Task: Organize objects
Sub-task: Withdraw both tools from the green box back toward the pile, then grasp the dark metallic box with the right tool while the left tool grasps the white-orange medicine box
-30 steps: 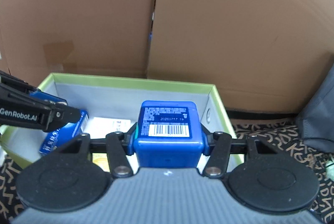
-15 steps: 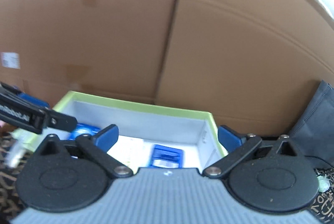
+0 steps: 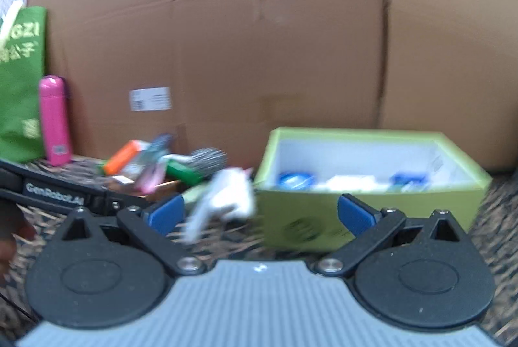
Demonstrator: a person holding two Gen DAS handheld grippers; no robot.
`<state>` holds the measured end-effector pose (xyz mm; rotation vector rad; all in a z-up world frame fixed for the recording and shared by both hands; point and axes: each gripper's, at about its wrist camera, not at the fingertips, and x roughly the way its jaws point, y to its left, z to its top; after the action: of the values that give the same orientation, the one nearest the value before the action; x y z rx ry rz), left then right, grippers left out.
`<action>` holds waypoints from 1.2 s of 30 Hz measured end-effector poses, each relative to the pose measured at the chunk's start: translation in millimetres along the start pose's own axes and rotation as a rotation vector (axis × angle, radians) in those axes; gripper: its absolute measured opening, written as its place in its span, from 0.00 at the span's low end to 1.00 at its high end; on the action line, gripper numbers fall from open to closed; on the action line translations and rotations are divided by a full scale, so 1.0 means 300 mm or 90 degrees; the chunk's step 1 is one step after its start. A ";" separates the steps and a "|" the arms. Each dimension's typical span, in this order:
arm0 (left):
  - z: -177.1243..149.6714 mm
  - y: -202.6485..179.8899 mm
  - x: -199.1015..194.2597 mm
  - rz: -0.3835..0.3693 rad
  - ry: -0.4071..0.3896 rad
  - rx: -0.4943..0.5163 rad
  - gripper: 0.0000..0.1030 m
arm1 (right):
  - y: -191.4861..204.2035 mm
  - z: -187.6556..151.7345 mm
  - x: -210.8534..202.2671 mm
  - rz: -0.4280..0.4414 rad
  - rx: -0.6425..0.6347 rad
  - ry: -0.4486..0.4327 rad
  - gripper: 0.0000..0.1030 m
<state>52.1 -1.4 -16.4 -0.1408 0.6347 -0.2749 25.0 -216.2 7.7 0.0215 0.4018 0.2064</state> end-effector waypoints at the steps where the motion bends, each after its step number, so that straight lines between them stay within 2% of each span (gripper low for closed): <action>1: -0.010 0.020 -0.004 0.007 0.002 -0.009 0.83 | 0.030 -0.018 0.020 0.012 0.008 0.010 1.00; 3: -0.032 0.067 -0.008 0.029 0.008 -0.025 0.83 | 0.075 -0.044 0.053 0.038 0.019 0.031 1.00; 7: -0.055 0.159 -0.019 0.047 0.012 -0.064 0.83 | 0.150 -0.094 0.088 0.134 0.023 0.075 1.00; 8: -0.056 0.178 -0.025 0.052 0.010 -0.070 0.83 | 0.169 -0.103 0.088 0.139 0.022 0.079 1.00; 14: -0.045 0.255 -0.026 0.077 0.005 -0.079 0.83 | 0.237 -0.085 0.090 0.045 -0.017 0.070 1.00; 16: -0.029 0.271 -0.022 0.075 0.000 -0.078 0.83 | 0.243 -0.084 0.113 0.045 -0.017 0.093 0.98; 19: 0.011 0.279 -0.005 0.080 -0.015 -0.057 0.83 | 0.249 -0.097 0.150 0.049 -0.012 0.121 0.86; 23: 0.101 0.265 0.048 0.094 -0.045 0.009 0.83 | 0.265 -0.077 0.177 0.072 -0.009 0.077 0.83; 27: 0.176 0.255 0.123 0.102 -0.047 0.052 0.83 | 0.292 -0.037 0.233 0.086 -0.020 0.050 0.83; 30: 0.207 0.250 0.183 0.113 -0.037 0.076 0.82 | 0.327 -0.006 0.300 0.093 -0.043 0.052 0.76; 33: 0.223 0.256 0.240 0.118 -0.016 0.084 0.72 | 0.350 0.012 0.372 0.094 -0.064 0.064 0.60; 35: 0.228 0.259 0.270 0.115 -0.005 0.087 0.71 | 0.344 0.020 0.408 0.111 -0.047 0.078 0.43; 36: 0.229 0.258 0.284 0.114 -0.001 0.086 0.71 | 0.340 0.020 0.419 0.120 -0.040 0.084 0.39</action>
<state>175.4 50.4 -26.3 0.0451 0.6212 -0.1434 120.5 -90.7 -28.9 -0.0165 0.5252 0.4076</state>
